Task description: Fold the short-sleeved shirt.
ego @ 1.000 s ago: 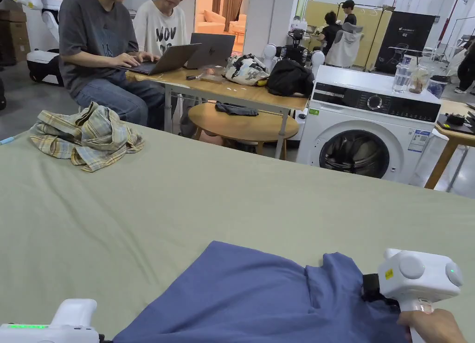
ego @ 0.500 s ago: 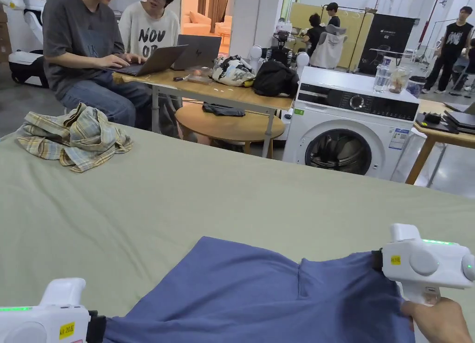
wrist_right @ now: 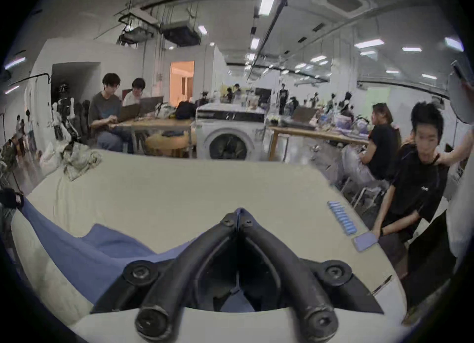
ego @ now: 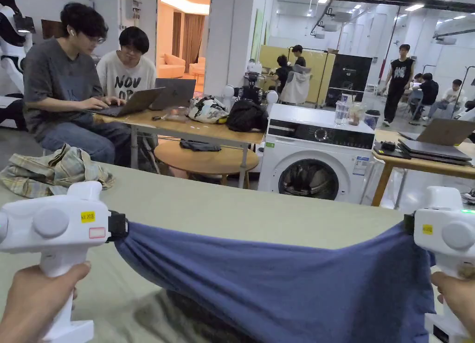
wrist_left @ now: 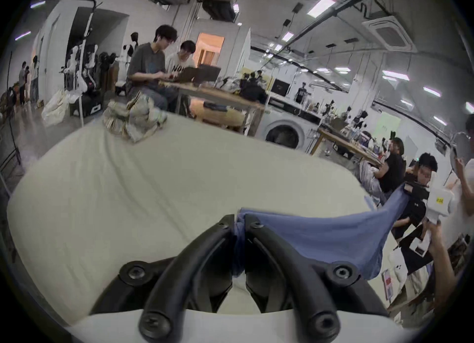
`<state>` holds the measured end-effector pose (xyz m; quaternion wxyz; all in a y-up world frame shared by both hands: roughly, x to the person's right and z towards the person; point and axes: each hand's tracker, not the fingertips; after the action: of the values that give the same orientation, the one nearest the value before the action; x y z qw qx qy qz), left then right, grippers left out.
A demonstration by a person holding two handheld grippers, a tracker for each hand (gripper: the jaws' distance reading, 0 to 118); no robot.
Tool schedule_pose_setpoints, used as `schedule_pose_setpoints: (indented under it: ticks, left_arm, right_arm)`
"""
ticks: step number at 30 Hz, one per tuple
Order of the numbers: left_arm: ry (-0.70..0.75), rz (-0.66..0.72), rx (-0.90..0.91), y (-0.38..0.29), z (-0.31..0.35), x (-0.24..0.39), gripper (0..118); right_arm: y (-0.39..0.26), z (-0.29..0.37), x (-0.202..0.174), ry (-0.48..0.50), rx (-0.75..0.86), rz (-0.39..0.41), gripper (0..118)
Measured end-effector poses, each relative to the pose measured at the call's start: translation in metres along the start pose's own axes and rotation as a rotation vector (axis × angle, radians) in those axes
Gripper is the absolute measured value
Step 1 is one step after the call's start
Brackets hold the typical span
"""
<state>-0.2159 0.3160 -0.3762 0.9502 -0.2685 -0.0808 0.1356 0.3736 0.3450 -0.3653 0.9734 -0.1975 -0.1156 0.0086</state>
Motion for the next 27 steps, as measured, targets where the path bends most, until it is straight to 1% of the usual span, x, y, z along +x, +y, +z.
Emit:
schedule_pose_setpoints:
  ticks: [4,6,9,11,14,18,23,27]
  left_arm:
    - [-0.031,-0.026,0.049,0.051,-0.001,0.026,1]
    - [-0.03,-0.063,0.051,0.074,-0.004,0.04,1]
    - [-0.038,-0.077,0.06,0.103,-0.006,0.057,1]
    - [-0.02,-0.094,0.068,0.122,-0.008,0.066,1]
    - [-0.008,-0.093,0.085,0.151,-0.01,0.072,1]
    - [0.007,-0.086,0.113,0.185,-0.014,0.076,1]
    - [0.028,-0.113,0.138,0.224,-0.019,0.076,1]
    - [0.023,-0.078,0.167,0.255,-0.018,0.077,1]
  right_arm:
    - [0.033,0.024,0.013,-0.043,0.041,-0.024,0]
    - [0.046,0.033,0.013,-0.07,0.062,-0.016,0]
    - [0.064,0.041,0.015,-0.093,0.093,-0.019,0]
    - [0.075,0.043,0.013,-0.114,0.115,-0.003,0]
    - [0.097,0.041,0.012,-0.142,0.137,0.021,0]
    - [0.125,0.038,0.011,-0.154,0.164,0.005,0]
    - [0.162,0.031,0.006,-0.161,0.211,0.012,0]
    - [0.2,0.028,0.001,-0.174,0.251,0.02,0]
